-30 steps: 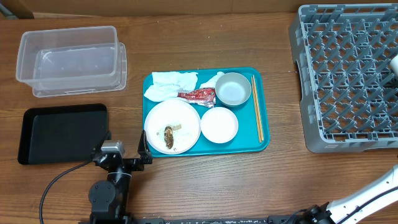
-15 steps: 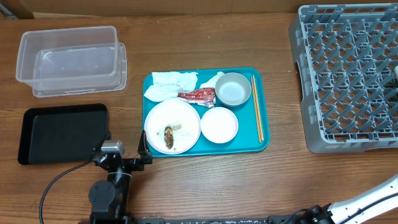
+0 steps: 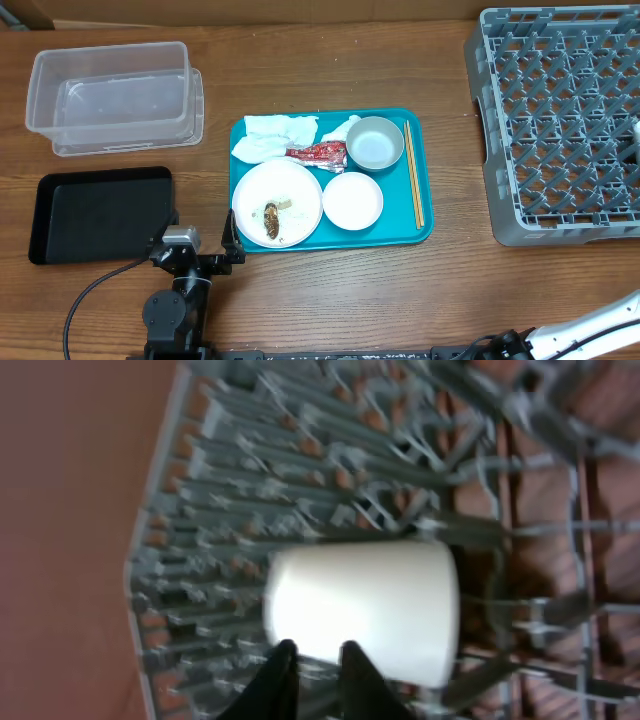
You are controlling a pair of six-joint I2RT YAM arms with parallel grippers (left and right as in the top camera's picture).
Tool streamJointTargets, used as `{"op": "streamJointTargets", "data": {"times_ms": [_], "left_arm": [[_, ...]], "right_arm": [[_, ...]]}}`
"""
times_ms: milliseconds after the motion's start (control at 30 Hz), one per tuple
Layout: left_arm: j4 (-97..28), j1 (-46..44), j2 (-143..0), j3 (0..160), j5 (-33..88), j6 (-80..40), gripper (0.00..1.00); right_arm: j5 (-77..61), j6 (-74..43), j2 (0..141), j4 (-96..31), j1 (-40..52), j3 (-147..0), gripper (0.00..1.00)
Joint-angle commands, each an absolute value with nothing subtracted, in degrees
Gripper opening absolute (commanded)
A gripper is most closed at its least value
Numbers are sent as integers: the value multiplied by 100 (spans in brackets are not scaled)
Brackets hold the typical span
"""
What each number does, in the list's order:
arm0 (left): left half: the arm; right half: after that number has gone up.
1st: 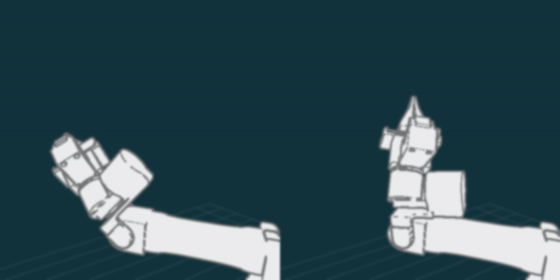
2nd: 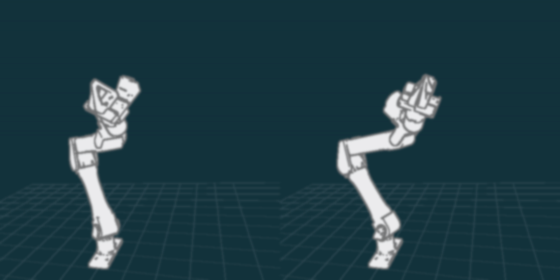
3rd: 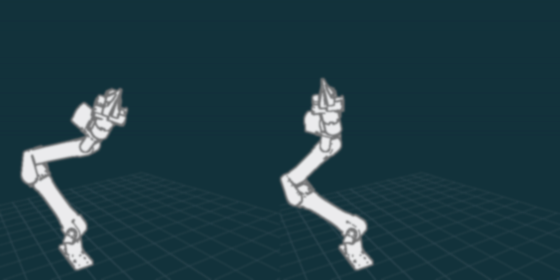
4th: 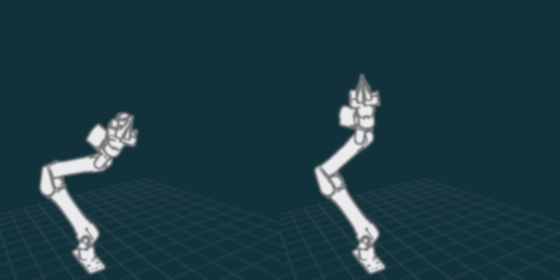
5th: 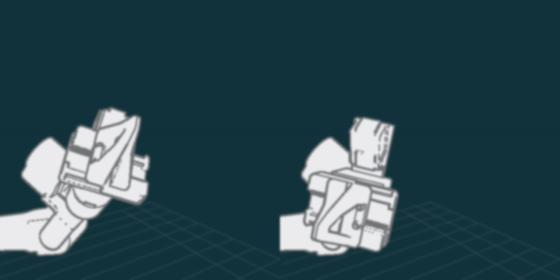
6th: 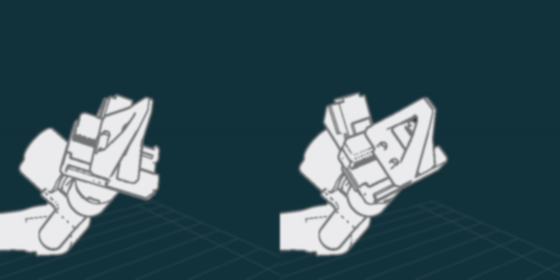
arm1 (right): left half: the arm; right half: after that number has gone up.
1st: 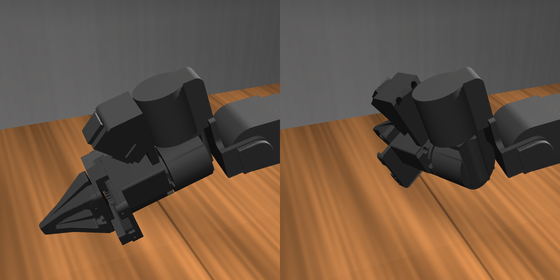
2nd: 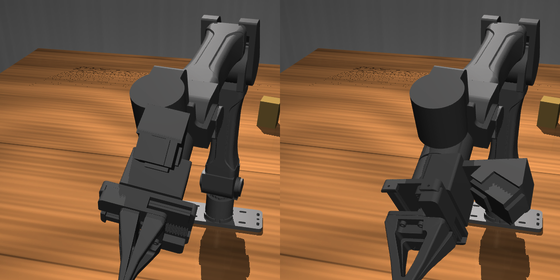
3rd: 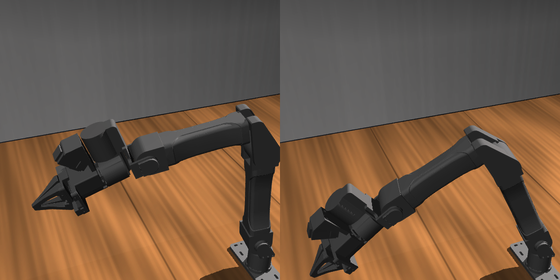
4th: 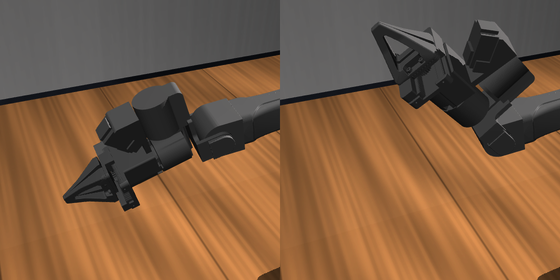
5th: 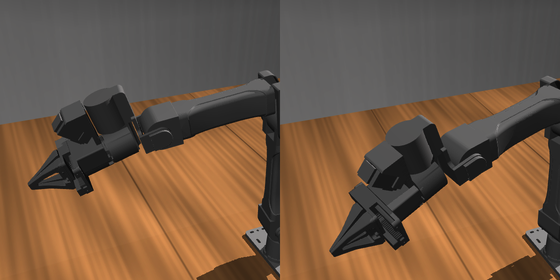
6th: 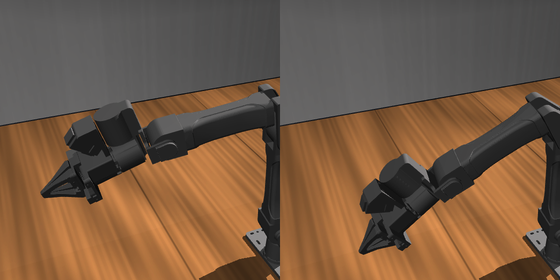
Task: Sort waste into correct bins and load items into the dishwasher
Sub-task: 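Lower the cup upside down into the rack and release it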
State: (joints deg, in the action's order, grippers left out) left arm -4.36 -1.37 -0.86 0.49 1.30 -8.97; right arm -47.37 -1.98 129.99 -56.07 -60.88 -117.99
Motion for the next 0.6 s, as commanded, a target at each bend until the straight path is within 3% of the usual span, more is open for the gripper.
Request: {"op": "streamJointTargets", "data": {"times_ms": [0, 100, 333, 567], "left_arm": [[-443, -93, -38, 27, 106, -832, 100], [-443, -93, -38, 27, 106, -832, 100], [-443, -93, -38, 27, 106, -832, 100], [-443, -93, -38, 27, 106, -832, 100]], "right_arm": [[-4495, -397, 12136, -5413, -5905, -11815, 12], [-3820, -617, 11887, -5260, -5658, -11815, 4], [-1009, -622, 12130, -5275, -4344, -11806, 4], [812, -609, 12567, -5242, -3599, -11806, 4]]}}
